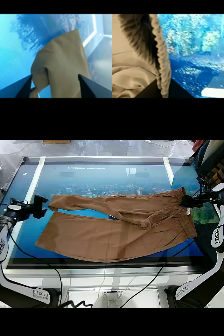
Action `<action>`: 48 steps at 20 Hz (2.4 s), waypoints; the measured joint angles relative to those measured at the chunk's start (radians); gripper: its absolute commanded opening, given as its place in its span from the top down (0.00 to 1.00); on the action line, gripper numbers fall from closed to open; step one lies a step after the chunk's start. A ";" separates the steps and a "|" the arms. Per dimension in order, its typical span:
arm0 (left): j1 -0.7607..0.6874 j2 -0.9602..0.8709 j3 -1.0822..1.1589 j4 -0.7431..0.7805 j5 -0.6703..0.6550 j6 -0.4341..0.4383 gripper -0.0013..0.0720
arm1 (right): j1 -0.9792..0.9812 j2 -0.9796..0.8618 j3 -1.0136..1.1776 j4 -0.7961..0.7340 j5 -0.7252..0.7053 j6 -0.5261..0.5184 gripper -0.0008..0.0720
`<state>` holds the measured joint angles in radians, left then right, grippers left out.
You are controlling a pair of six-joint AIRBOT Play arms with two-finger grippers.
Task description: Fold the clothes and pants, and hang the long-sleeved shirts on hangers.
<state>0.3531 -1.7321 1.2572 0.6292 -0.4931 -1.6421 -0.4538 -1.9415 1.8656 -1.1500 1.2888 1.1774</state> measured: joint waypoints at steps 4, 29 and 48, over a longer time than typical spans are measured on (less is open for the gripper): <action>-0.031 -0.040 0.001 -0.022 0.037 0.034 0.52 | 0.000 0.000 0.000 0.000 -0.007 0.000 0.95; -0.101 -0.050 0.476 0.691 -0.497 0.734 0.70 | 0.000 0.000 0.000 0.000 -0.006 0.000 0.95; -0.086 -0.235 0.526 0.714 -0.239 0.171 0.03 | 0.000 0.000 0.000 0.000 -0.025 -0.001 0.95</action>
<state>0.2668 -1.9667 1.7828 1.3434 -0.7319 -1.4708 -0.4538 -1.9415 1.8656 -1.1500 1.2636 1.1767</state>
